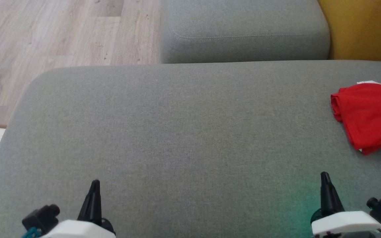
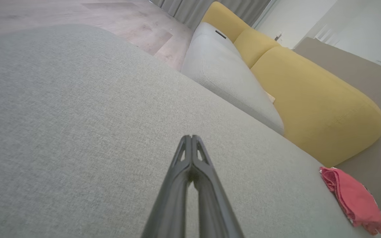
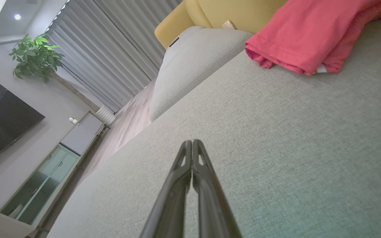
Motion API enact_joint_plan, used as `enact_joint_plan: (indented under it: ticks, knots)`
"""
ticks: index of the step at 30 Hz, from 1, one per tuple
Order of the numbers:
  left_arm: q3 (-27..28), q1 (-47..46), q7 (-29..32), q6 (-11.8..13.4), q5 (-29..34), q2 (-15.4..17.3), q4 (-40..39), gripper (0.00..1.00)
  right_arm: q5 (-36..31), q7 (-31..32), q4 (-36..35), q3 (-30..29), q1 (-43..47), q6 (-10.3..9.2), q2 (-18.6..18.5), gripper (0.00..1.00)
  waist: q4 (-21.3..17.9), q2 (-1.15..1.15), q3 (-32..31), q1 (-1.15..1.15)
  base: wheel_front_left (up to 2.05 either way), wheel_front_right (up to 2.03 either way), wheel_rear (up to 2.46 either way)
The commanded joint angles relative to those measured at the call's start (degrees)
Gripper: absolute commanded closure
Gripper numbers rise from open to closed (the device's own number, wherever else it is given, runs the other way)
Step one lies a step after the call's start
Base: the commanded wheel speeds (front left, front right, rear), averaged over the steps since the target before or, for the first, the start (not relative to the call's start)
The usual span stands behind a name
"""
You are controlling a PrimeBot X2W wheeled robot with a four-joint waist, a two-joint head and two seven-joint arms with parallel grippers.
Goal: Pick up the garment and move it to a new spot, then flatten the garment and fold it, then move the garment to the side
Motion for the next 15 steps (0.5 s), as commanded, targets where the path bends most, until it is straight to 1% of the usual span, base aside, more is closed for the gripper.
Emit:
enact_joint_plan:
  ticks: [1, 15]
  knots:
    - [1.76, -3.51, 0.33, -0.56, -2.30, 0.93, -1.47, 1.00, 2.21, 0.49, -2.03, 0.02, -3.41, 0.18, -1.01, 1.00, -0.09, 0.00, 0.08, 0.00, 0.00, 0.00, 0.00]
    - [3.28, -5.61, 2.31, -1.70, -11.74, 1.07, -0.24, 1.00, 10.74, 2.51, -2.30, -0.97, -4.80, 0.22, -1.15, 1.00, -0.66, 0.00, 0.58, 0.00, 0.00, 0.00, 0.00]
